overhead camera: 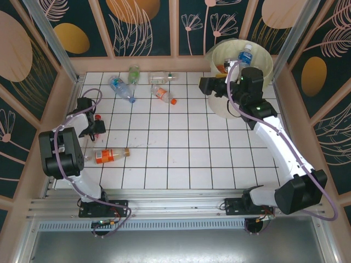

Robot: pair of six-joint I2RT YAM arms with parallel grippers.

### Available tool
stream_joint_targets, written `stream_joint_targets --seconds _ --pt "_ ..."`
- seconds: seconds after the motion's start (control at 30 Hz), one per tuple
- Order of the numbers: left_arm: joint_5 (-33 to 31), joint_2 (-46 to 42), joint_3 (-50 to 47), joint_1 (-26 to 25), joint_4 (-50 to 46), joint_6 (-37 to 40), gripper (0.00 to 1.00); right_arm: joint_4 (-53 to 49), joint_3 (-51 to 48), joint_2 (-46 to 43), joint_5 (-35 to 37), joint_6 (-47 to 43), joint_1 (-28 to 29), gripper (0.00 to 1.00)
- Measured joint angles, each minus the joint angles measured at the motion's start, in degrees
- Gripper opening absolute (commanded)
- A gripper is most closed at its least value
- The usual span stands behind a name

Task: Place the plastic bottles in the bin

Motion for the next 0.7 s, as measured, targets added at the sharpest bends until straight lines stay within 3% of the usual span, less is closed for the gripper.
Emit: stream_joint_targets --seconds 0.1,0.33,0.7 --pt "0.2 0.5 0.5 0.0 0.0 0.0 0.66 0.3 -0.9 -0.3 0.0 0.3 0.0 0.9" --pt "2.2 1.3 1.8 0.0 0.6 0.0 0.64 2.3 -4.2 -1.0 -2.3 2.2 0.0 0.9" --pt "16.6 -1.7 5.4 -0.9 5.8 -4.2 0.56 6.5 -10.3 -1.0 -7.7 6.1 0.0 0.89"
